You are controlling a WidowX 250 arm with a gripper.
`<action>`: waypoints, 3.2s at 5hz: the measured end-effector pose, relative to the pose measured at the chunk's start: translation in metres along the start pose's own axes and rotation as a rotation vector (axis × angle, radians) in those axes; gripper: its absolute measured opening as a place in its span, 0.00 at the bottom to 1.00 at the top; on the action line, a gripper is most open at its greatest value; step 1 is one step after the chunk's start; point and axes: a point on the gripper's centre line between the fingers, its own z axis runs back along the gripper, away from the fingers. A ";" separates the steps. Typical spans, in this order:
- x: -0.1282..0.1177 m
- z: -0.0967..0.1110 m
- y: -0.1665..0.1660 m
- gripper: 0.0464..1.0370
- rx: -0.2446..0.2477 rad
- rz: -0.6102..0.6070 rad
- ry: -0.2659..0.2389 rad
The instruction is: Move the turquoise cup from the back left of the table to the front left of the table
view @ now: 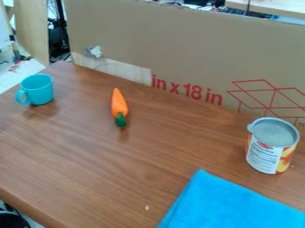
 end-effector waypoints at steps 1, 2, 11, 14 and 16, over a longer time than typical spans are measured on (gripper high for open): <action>0.001 -0.005 -0.001 0.96 -0.016 -0.001 0.011; 0.031 -0.010 0.002 0.96 -0.057 0.008 -0.010; 0.178 -0.126 0.038 0.96 -0.017 0.086 0.180; 0.182 -0.128 0.034 0.56 -0.049 0.077 0.160; 0.182 -0.128 0.033 0.09 -0.058 0.062 0.157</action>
